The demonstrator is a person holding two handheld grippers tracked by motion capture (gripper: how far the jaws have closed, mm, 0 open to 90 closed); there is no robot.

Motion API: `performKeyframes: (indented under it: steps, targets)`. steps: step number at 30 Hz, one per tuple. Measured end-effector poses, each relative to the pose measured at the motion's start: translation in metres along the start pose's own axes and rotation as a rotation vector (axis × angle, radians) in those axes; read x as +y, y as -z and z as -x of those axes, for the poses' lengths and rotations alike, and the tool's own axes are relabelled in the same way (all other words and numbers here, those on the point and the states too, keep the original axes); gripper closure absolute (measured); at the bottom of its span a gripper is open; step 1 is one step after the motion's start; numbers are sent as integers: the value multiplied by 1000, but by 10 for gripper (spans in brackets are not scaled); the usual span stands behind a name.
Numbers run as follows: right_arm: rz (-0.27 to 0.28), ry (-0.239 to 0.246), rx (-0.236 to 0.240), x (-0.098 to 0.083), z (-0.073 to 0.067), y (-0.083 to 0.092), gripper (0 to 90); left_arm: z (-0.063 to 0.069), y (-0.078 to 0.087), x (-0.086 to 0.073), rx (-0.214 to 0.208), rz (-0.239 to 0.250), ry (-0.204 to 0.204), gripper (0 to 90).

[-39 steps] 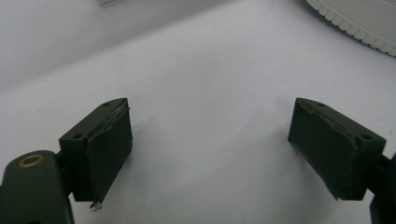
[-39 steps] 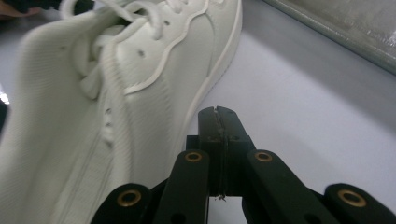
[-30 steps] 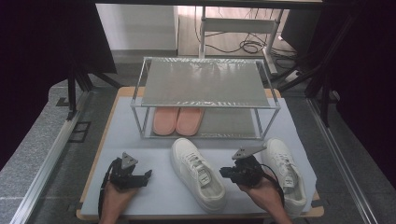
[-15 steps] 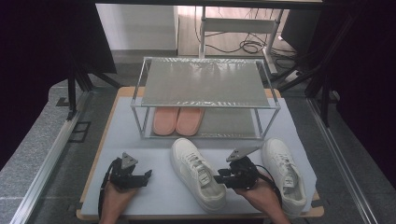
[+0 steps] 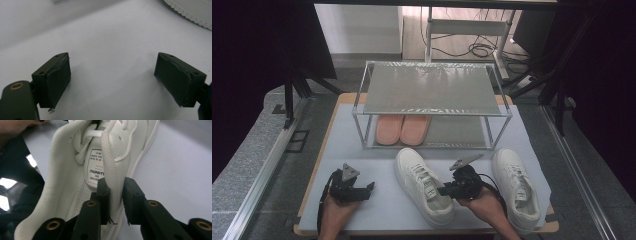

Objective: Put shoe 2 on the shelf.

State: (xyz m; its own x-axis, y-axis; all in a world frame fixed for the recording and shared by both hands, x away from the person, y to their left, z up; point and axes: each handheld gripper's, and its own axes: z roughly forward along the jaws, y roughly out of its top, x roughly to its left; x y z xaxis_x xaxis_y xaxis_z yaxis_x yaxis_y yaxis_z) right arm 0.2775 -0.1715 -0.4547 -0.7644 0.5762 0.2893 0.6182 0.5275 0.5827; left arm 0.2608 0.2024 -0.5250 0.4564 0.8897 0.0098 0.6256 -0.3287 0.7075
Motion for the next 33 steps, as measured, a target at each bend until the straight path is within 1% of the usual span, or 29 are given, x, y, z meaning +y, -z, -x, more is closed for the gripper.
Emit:
performKeyframes:
  steps: [1, 2, 3, 4, 5, 6, 7, 8, 9, 11, 12, 14, 15, 16, 17, 18, 20, 21, 22, 23, 24, 25, 26, 27, 28, 33]
  targets:
    - [0, 0, 0, 0, 0, 0, 781, 0, 0, 0, 0, 0, 0, 139]
    - [4, -18, 12, 0, 2, 0, 791, 0, 0, 0, -1, -2, -2, 139]
    - [13, -48, 30, -1, 5, 1, 802, -1, 1, 0, -2, -9, -9, 139]
    - [13, -48, 30, -1, 5, 1, 802, -1, 1, 0, -2, -9, -9, 139]
    - [29, -85, 60, -2, 10, 3, 808, 0, 0, 0, -2, -2, -2, 139]
    - [29, -85, 60, -2, 10, 3, 808, 0, 0, 0, -2, -2, -2, 139]
    - [33, -105, 80, -3, 14, 6, 809, -1, 0, 0, -2, -3, -3, 139]
    - [33, -105, 80, -3, 14, 6, 809, -1, 0, 0, -2, -3, -3, 139]
    - [38, -130, 98, -3, 16, 8, 809, -1, 0, 0, -2, -9, -9, 139]
    - [40, -139, 105, -3, 17, 9, 809, -1, 0, 0, -2, -9, -9, 139]
    - [47, -159, 123, -3, 18, 11, 810, 0, 0, 0, -2, -3, -2, 139]
    - [49, -164, 129, -3, 19, 12, 810, 0, 0, 0, -2, -3, -2, 139]
    - [52, -171, 139, -2, 19, 12, 810, -1, 1, 0, -2, -9, -9, 139]
    - [56, -180, 160, -1, 20, 13, 809, -1, 1, 0, -2, -9, -9, 139]
    - [56, -180, 160, -1, 20, 13, 809, -1, 1, 0, -2, -9, -9, 139]
    - [69, -190, 180, 0, 20, 14, 809, -1, 1, 0, -2, -9, -9, 139]
    - [78, -196, 197, 2, 21, 16, 810, -1, 1, 0, -2, -9, -9, 139]
    - [78, -196, 197, 2, 21, 16, 810, -1, 1, 0, -2, -9, -9, 139]
    - [91, -202, 216, 5, 20, 19, 810, -1, 0, 0, -2, -5, -4, 139]
    - [91, -202, 216, 5, 20, 19, 810, -1, 0, 0, -2, -5, -4, 139]
    - [104, -206, 231, 8, 20, 22, 810, -1, 0, 0, -3, -6, -6, 139]
    - [104, -206, 231, 8, 20, 22, 810, -1, 0, 0, -3, -6, -6, 139]
    - [120, -207, 244, 12, 19, 25, 810, -1, 0, 0, -2, -9, -8, 139]
    - [120, -207, 244, 12, 19, 25, 810, -1, 0, 0, -2, -9, -8, 139]
    - [133, -204, 254, 16, 18, 29, 810, -1, 0, 0, -3, -9, -8, 139]
    - [144, -199, 267, 25, 16, 34, 811, -1, 0, 0, -3, -5, -5, 139]
